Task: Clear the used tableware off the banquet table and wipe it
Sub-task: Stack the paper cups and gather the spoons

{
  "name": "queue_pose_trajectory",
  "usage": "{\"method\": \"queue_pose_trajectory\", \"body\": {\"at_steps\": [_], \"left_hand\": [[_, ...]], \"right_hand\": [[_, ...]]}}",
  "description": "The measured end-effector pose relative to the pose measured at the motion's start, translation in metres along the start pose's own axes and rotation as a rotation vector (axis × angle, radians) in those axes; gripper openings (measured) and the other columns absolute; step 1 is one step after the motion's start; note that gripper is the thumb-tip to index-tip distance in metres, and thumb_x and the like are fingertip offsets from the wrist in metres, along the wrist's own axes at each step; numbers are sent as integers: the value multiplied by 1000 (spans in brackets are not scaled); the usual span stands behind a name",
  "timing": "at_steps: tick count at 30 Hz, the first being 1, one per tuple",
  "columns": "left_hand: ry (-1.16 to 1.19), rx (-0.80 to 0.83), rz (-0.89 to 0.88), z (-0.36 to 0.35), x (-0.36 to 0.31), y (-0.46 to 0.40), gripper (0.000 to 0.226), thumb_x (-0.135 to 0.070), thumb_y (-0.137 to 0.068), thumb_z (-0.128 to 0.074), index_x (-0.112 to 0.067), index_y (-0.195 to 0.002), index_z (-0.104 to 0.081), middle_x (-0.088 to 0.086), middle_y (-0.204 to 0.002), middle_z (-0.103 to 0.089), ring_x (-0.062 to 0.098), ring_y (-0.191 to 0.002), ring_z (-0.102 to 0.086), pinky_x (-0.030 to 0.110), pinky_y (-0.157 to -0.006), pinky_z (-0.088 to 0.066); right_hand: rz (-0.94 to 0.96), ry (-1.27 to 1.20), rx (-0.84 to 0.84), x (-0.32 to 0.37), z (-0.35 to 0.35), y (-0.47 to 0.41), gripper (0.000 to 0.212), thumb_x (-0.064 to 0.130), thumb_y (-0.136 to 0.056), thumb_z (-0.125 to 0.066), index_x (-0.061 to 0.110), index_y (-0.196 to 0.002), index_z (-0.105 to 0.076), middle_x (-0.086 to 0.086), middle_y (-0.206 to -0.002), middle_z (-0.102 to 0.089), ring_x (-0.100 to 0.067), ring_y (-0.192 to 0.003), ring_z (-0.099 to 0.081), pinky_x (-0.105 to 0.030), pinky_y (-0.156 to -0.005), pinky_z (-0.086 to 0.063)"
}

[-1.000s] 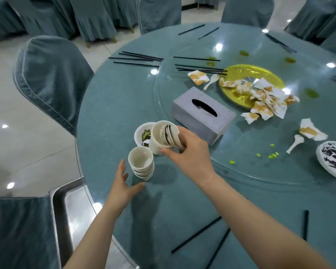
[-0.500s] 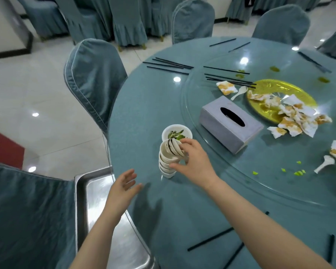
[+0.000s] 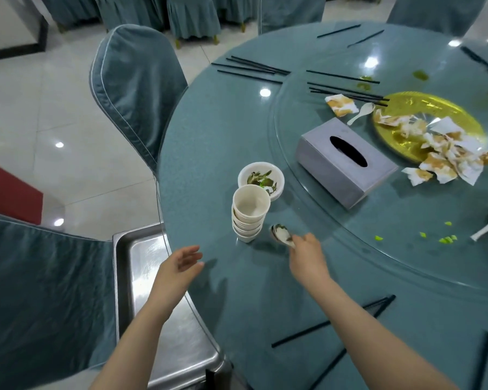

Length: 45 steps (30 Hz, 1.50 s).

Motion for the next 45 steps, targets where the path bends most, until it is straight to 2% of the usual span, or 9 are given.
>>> {"method": "queue_pose_trajectory", "body": {"at_steps": [8,16,20,24,30,33,38,41,45], "left_hand": [[-42,-4,-2,0,7,10,26,-4,-89,-62,-16,-112,-62,0,-103,-71,6,-97,-65,11,-78,-44],[-45,68,-17,-4,0,17,24,-2,-90,-60,-19,-107,-63,0,-97,-73,13,-95,-67,19,-82,-46],[-32,51,-34,6,-8,15,25,-1,-90,-59,-22,-103,-63,2,-96,-73,16,-94,-67,24,-86,-48],[-29,34,-40,10,-17,9,25,-3,-90,-59,-22,-105,-63,1,-97,-73,17,-96,-68,27,-88,-48],[-20,-21,-40,18,-27,5,26,-3,-91,-59,-25,-103,-63,0,-96,-74,14,-94,-69,22,-83,-48],[-24,-25,-31,20,-24,7,24,-4,-91,-59,-22,-107,-63,-1,-96,-74,12,-93,-69,17,-79,-48],[-12,1,1,13,-18,6,24,-5,-92,-58,-18,-111,-62,0,-99,-73,12,-94,-68,17,-80,-48],[-44,56,6,4,-14,5,23,-8,-92,-58,-22,-110,-62,-4,-98,-73,8,-93,-68,16,-78,-47],[-68,115,8,-5,-10,3,24,-8,-92,-58,-20,-112,-62,-4,-99,-73,11,-95,-68,25,-85,-49]], "right_hand": [[3,97,2,-10,-18,1,35,20,-93,-50,18,-129,-52,-8,-110,-54,-30,-104,-50,-35,-85,-41],[25,-48,-60,-6,-1,4,18,9,-94,-45,4,-96,-62,-14,-94,-50,-34,-89,-52,-35,-71,-39],[42,-162,-230,6,39,-5,22,8,-94,-45,7,-103,-65,-10,-92,-48,-30,-86,-47,-33,-69,-37],[98,-169,-232,32,63,-43,23,8,-93,-46,6,-108,-64,-16,-102,-52,-32,-96,-49,-31,-77,-37],[132,232,-53,76,52,-102,27,6,-88,-51,7,-112,-62,-17,-116,-55,-33,-105,-53,-34,-84,-42],[124,246,-54,80,51,-109,25,13,-87,-55,7,-110,-63,-16,-115,-55,-33,-106,-53,-34,-83,-44],[130,128,-112,60,62,-89,28,18,-89,-53,12,-117,-58,-14,-118,-53,-33,-108,-49,-38,-86,-40],[70,8,-156,26,69,-63,46,25,-91,-57,11,-134,-46,-14,-131,-47,-33,-119,-44,-42,-97,-38],[-33,-91,-191,-32,62,-11,50,12,-90,-54,4,-138,-42,-16,-137,-46,-32,-127,-41,-36,-107,-31]]}}
Point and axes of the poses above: each hand's wrist, its own y-axis away from the middle knuckle, its own z-axis out of the back of the hand, x = y × z, the point moved 9 cm from there along -y, towards the middle knuckle
